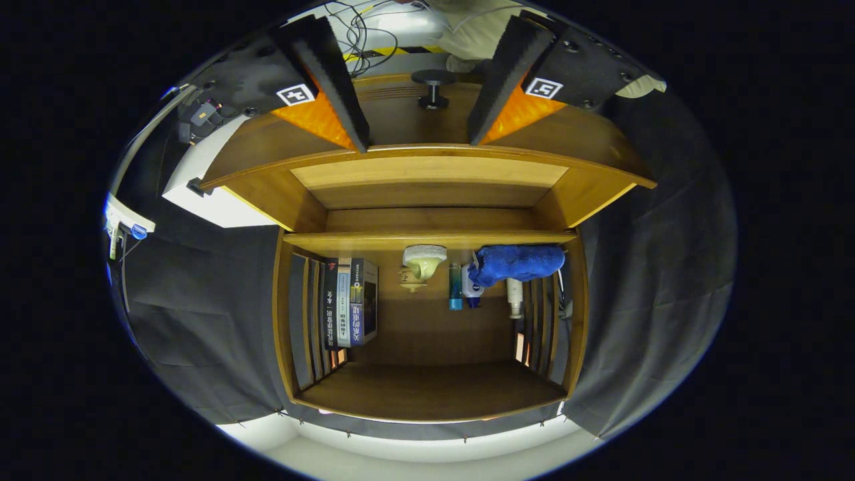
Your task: Pull open the drawer, take out the items inside it, and place them on the countertop above the cabinet.
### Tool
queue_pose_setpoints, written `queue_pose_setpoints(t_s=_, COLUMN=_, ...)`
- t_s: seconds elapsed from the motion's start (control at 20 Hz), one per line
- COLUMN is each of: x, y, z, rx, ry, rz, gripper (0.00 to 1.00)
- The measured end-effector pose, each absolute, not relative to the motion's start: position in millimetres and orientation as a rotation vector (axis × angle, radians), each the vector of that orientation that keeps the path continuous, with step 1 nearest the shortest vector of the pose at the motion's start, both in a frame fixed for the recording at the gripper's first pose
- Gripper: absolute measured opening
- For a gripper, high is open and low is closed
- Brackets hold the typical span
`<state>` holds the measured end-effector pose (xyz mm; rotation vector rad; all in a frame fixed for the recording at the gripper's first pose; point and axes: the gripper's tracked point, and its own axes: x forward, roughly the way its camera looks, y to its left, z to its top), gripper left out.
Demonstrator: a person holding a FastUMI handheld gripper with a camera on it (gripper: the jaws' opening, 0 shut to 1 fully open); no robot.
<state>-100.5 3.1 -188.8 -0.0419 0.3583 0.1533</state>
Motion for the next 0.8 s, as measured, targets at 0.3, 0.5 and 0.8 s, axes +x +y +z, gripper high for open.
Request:
queue_pose_setpoints(t_s=0.3, x=-74.8, y=2.1, z=-188.4, rx=-0.04, ry=0.36, rz=0.153, gripper=0.98)
queue_pose_setpoints(t_s=0.5, x=-50.4, y=7.1, z=-188.4, rx=-0.053, ry=0.357, rz=0.153, gripper=0.98)
queue_pose_setpoints(t_s=0.8, x=-8.6, y=15.6, z=-187.3, rx=-0.082, ry=0.359, rz=0.157, gripper=0.97)
